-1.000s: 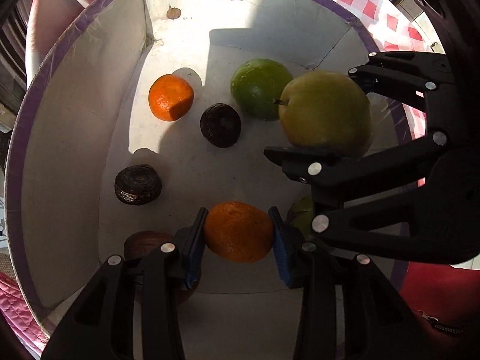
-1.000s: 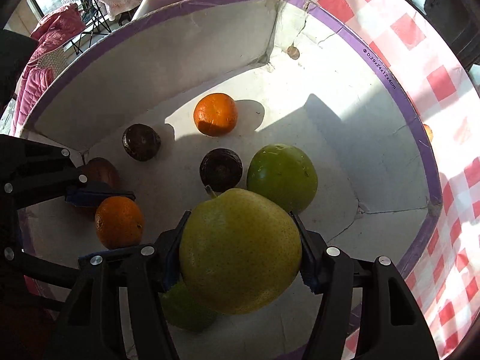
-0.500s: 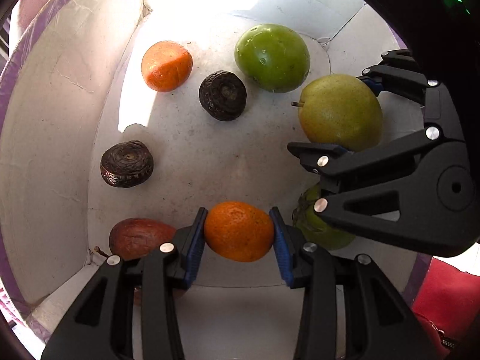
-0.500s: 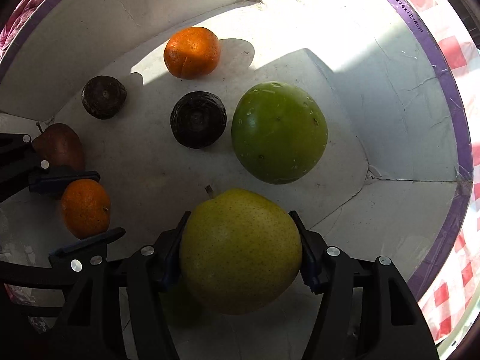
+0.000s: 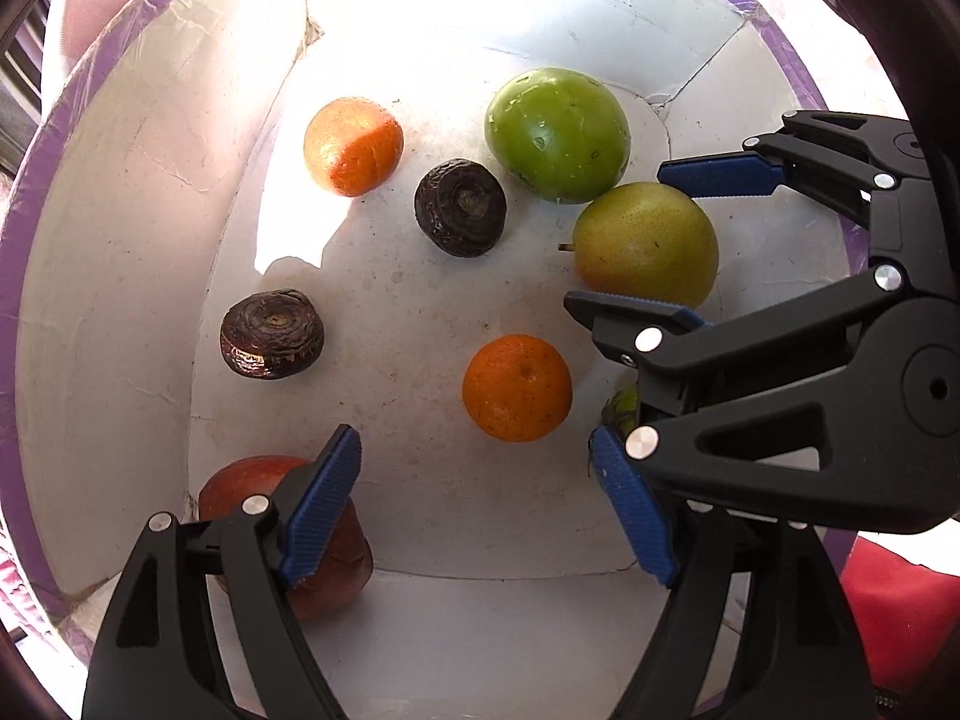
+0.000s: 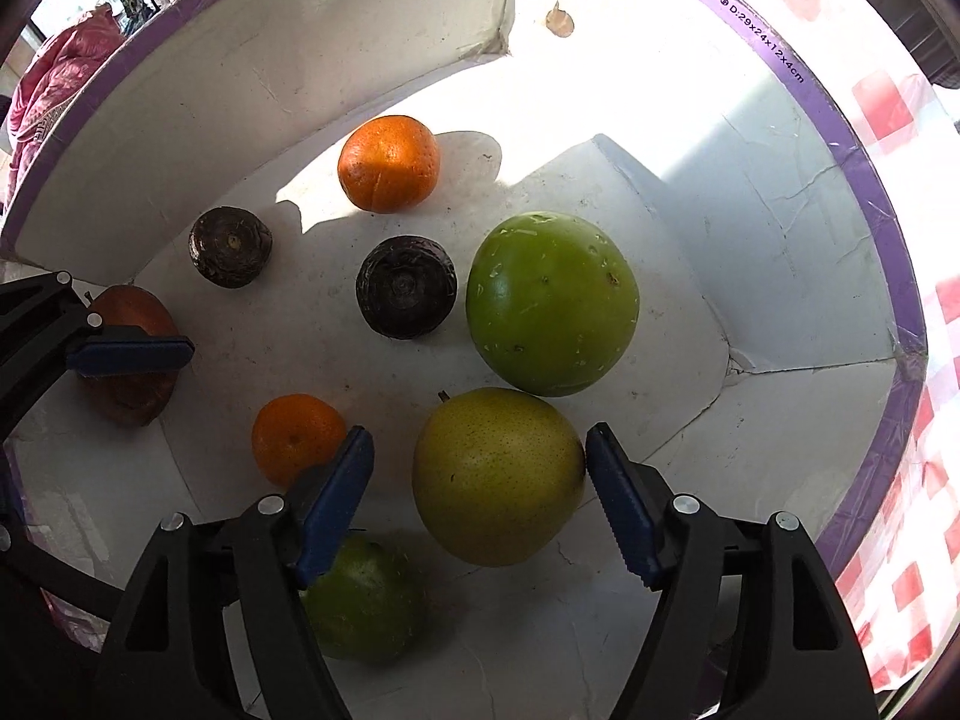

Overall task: Organize fruits
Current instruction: 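Open both tools to release the pear and orange into the box, then grasp the dark passion fruit with the left tool while the right tool grasps the small orange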

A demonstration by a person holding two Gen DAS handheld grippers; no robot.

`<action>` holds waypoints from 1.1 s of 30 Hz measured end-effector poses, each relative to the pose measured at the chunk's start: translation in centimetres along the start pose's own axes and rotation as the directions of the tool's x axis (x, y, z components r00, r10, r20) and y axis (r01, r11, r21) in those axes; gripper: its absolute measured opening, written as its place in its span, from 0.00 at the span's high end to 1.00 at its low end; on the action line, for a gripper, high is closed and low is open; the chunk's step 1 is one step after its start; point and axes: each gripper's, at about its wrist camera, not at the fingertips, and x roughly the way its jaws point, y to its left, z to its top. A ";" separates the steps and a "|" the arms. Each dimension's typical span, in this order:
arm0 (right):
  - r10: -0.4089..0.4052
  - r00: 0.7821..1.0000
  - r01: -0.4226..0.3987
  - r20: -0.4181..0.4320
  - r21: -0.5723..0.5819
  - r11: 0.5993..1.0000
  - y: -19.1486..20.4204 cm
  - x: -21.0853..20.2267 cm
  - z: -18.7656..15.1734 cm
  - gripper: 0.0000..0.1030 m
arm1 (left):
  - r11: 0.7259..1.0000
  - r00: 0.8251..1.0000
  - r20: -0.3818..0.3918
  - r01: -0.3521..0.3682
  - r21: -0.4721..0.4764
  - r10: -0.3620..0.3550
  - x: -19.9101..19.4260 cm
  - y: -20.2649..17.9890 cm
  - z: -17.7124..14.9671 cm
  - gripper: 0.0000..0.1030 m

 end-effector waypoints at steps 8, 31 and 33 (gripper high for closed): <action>0.021 0.997 -0.022 0.068 0.020 1.000 -0.3 -1.3 0.1 0.30 | 0.999 0.994 0.101 0.050 -0.008 -0.049 -1.3 1.2 -1.0 0.14; 0.118 0.734 -0.344 0.668 0.217 0.913 -12.8 -11.0 -1.4 0.16 | 0.950 0.858 0.457 -0.104 -0.294 0.235 -11.0 -0.5 5.0 0.02; 0.053 0.746 -0.336 0.664 0.307 0.890 -15.5 -9.9 -2.2 0.16 | 0.934 0.825 0.472 -0.174 -0.312 0.311 -11.6 -1.3 6.8 0.02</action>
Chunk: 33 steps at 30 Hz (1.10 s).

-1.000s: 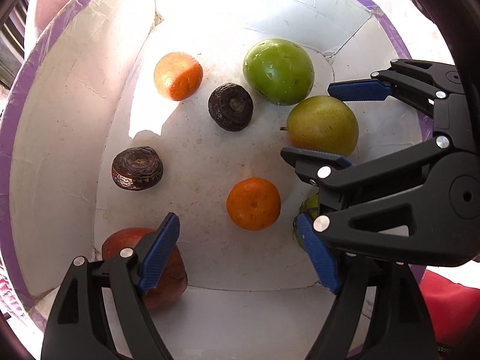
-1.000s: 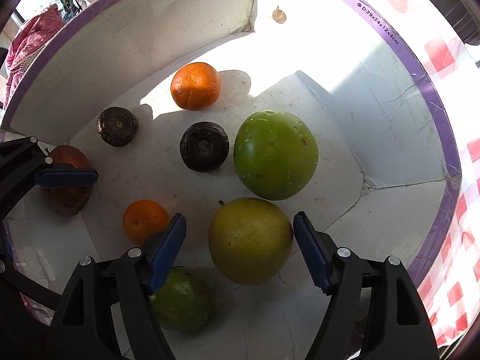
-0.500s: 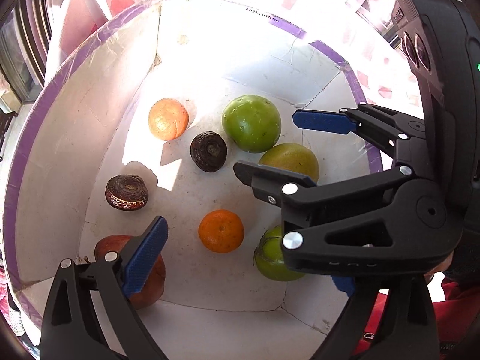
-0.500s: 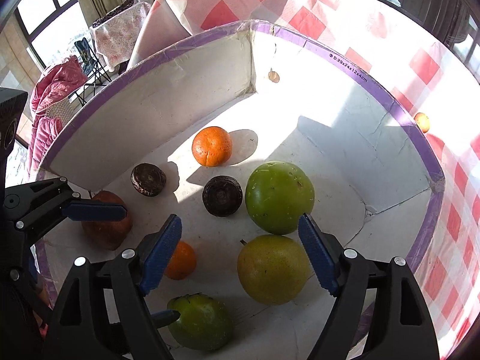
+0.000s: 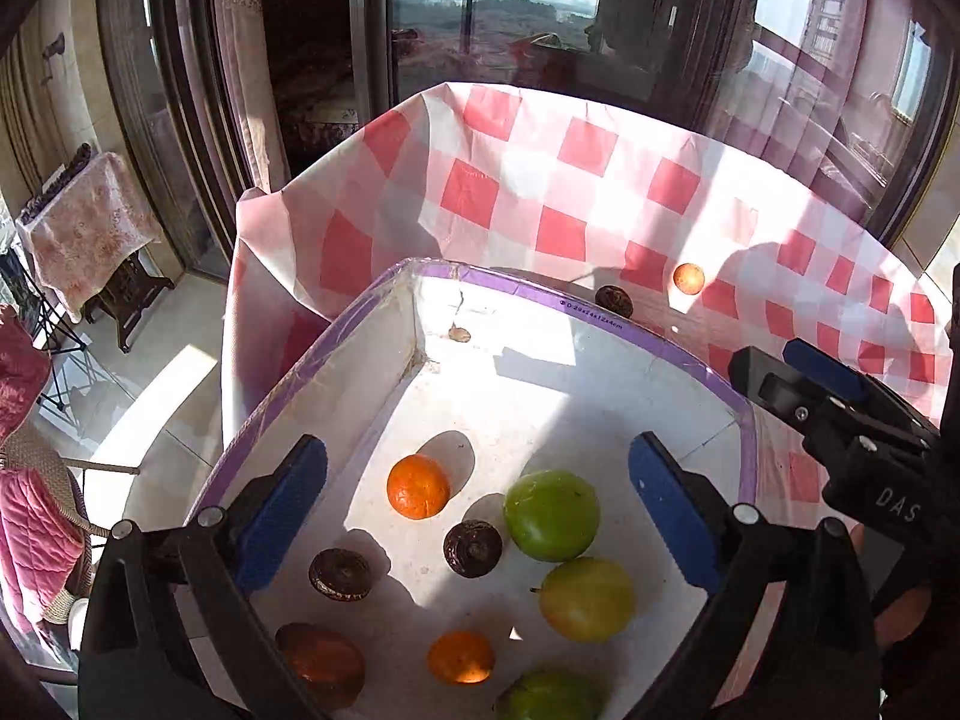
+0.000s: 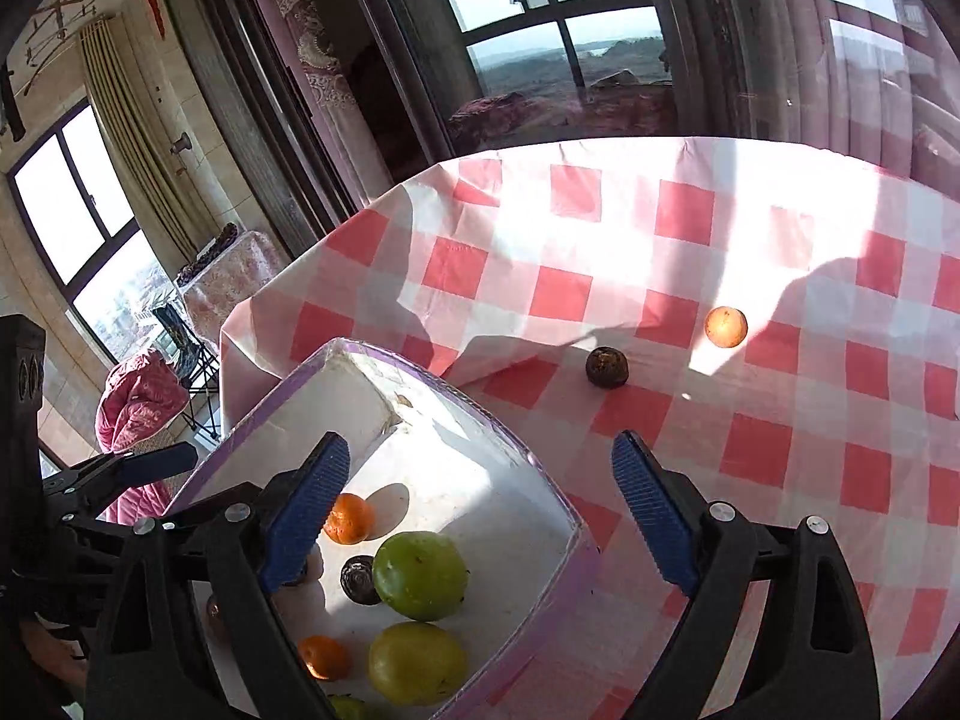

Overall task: Organize fruits
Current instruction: 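Grasp the dark passion fruit with the left tool while the right tool grasps the small orange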

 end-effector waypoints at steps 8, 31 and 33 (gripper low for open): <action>-0.208 0.974 0.223 -0.092 0.195 0.955 -13.2 2.3 -1.6 0.16 | 1.000 0.999 -0.042 0.003 0.015 -0.002 4.0 -6.0 4.8 0.02; -0.281 0.953 0.260 -0.111 -0.176 0.949 -15.9 21.1 5.3 0.25 | 0.967 0.879 -0.476 -0.125 -0.223 0.004 20.0 -9.6 12.4 0.02; -0.294 0.950 0.270 -0.104 -0.196 0.943 -15.6 21.6 5.7 0.25 | 0.963 0.871 -0.491 -0.126 -0.236 -0.006 20.9 -10.0 12.7 0.02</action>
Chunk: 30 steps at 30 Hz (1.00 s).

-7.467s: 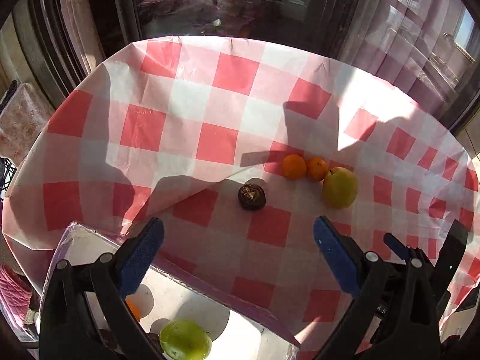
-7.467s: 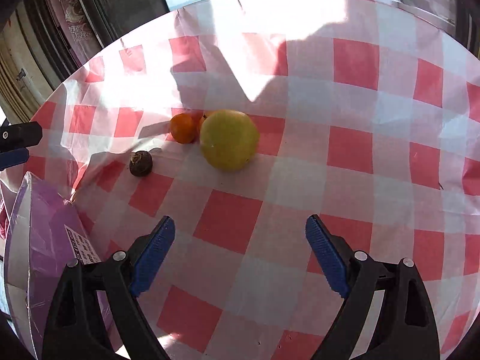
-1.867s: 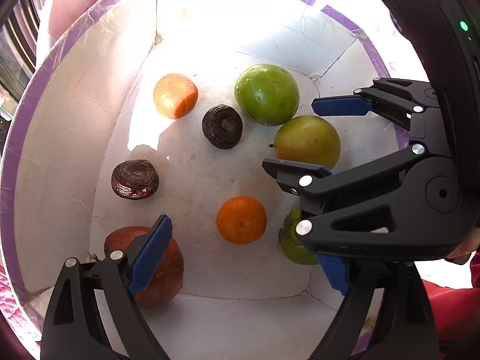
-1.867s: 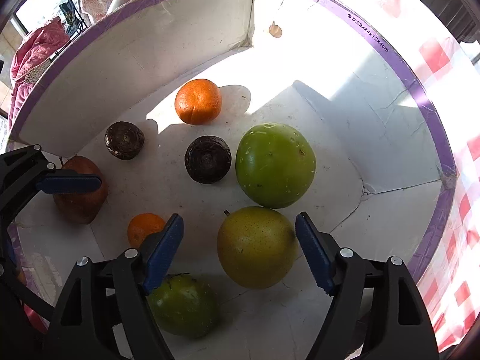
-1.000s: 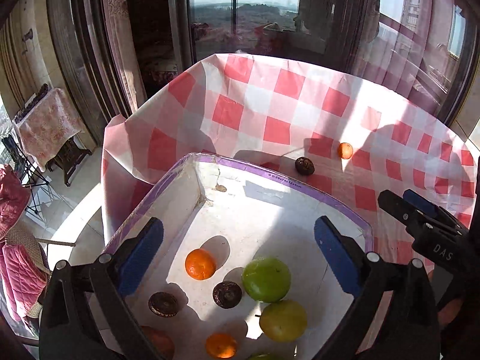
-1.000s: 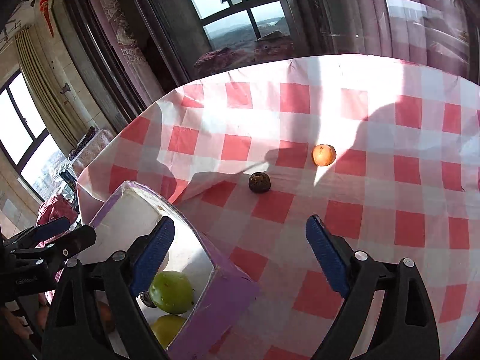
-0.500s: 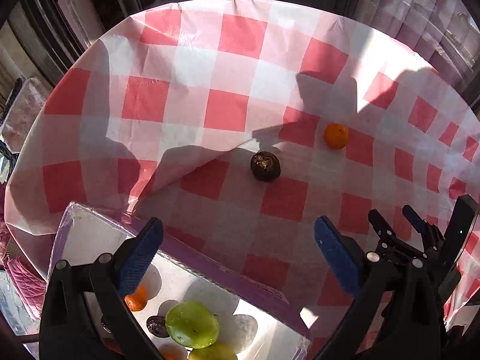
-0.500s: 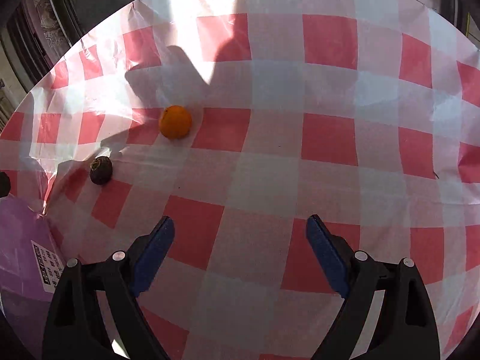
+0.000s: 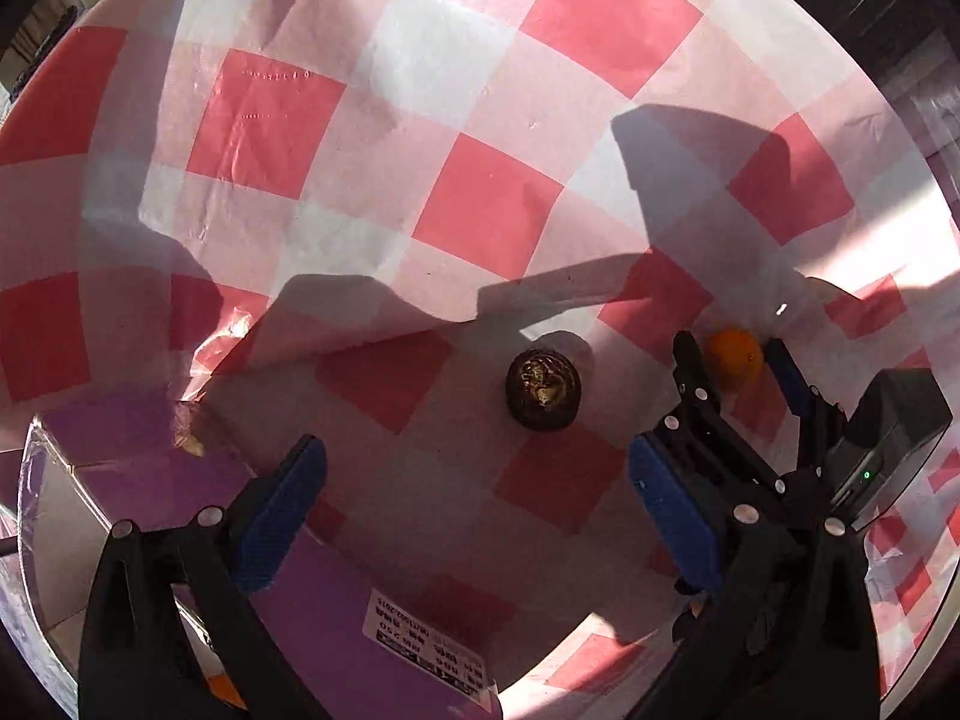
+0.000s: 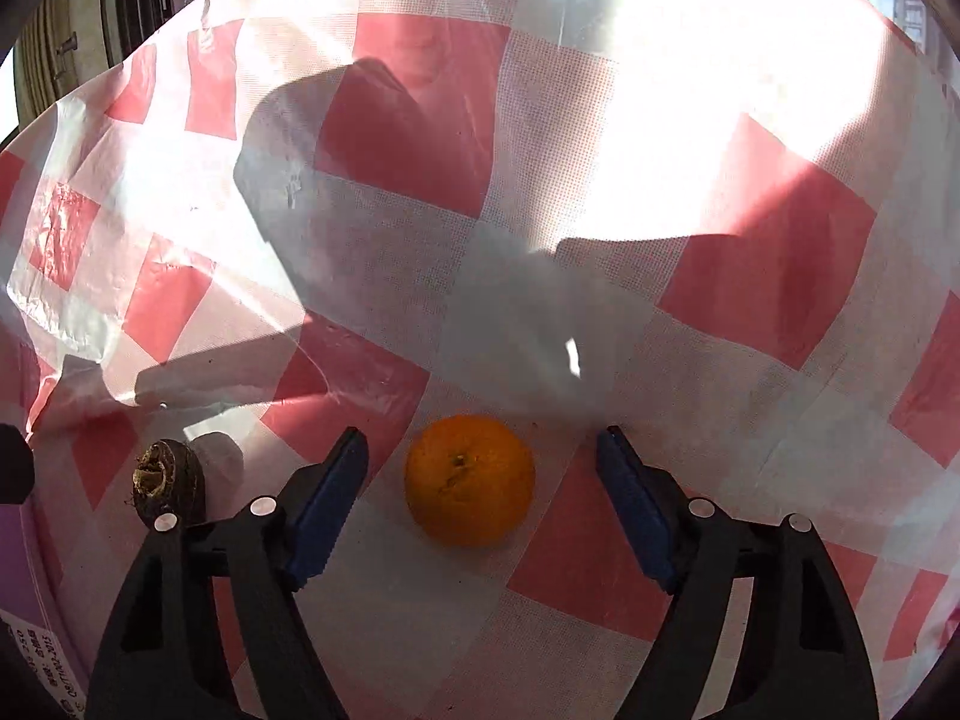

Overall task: Organize fruits
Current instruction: 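Grasp the dark passion fruit with the left tool while the right tool grasps the small orange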

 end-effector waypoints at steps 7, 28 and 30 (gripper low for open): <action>-0.015 1.000 0.015 -0.002 0.050 0.999 -2.5 -1.2 -1.7 0.64 | 0.996 0.997 -0.059 -0.062 -0.067 0.058 3.2 -2.8 1.0 0.02; 0.040 0.998 -0.054 0.053 0.282 0.958 -11.7 -6.9 -9.4 0.64 | 0.998 0.989 0.133 -0.057 -0.042 0.062 5.3 -6.8 -5.5 0.64; 0.042 0.998 -0.053 0.047 0.279 0.959 -11.5 -6.2 -8.4 0.64 | 0.999 0.990 0.138 -0.031 -0.009 0.032 5.1 -7.6 -6.9 0.64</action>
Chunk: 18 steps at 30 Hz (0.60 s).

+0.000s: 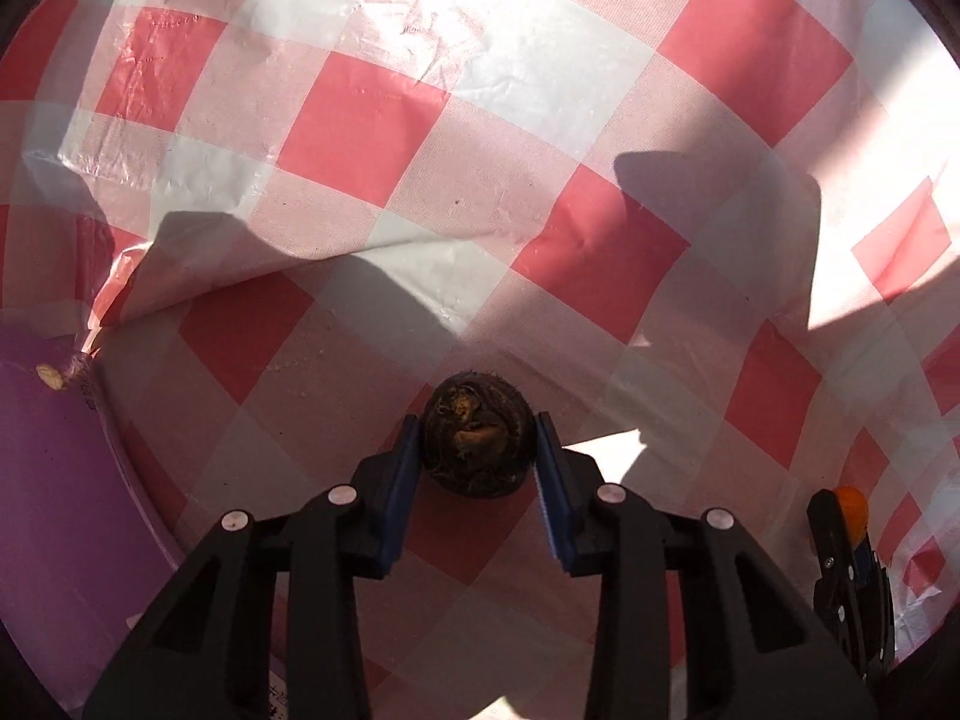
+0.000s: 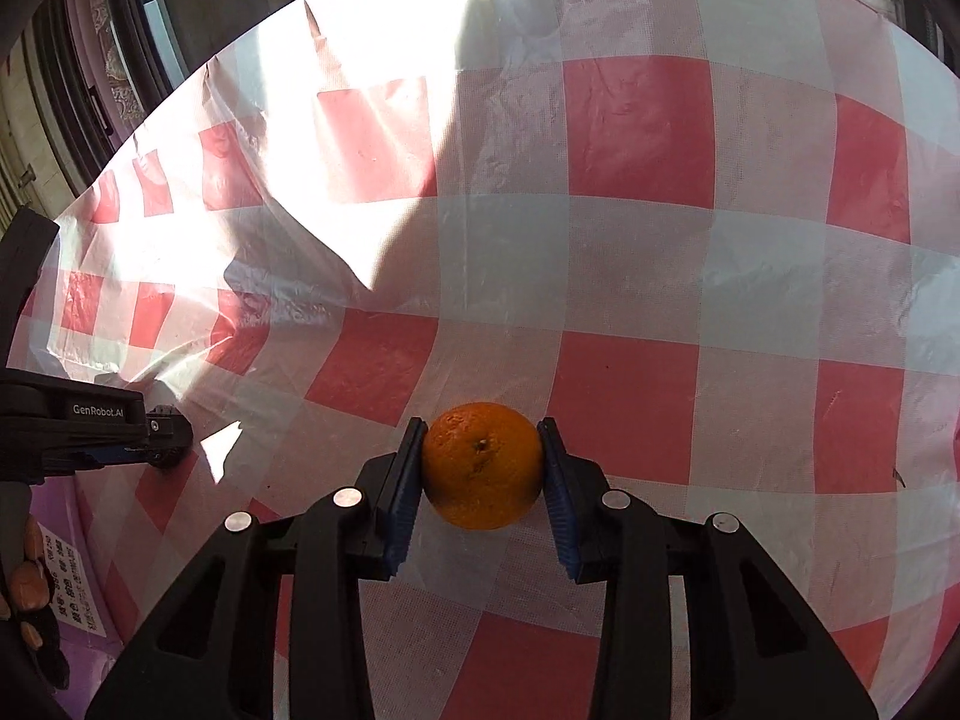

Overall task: Organize fruits
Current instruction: 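Grasp the dark passion fruit with the left tool while the right tool grasps the small orange, then carry the passion fruit and small orange over the box with both tools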

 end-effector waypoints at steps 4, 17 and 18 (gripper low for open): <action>0.003 1.000 -0.003 -0.003 -0.004 1.000 0.4 -0.2 0.3 0.64 | 0.997 0.999 0.013 0.032 0.072 -0.033 -1.2 -1.8 -2.3 0.64; -0.018 0.999 0.020 -0.042 0.054 0.998 -0.9 -3.7 -2.4 0.64 | 0.962 0.990 -0.025 0.139 0.236 -0.137 -7.5 -3.4 -13.2 0.64; -0.026 0.999 0.029 -0.047 0.063 0.998 -0.9 -4.8 -3.3 0.64 | 0.953 0.988 -0.034 0.153 0.261 -0.149 -8.1 -3.5 -14.5 0.64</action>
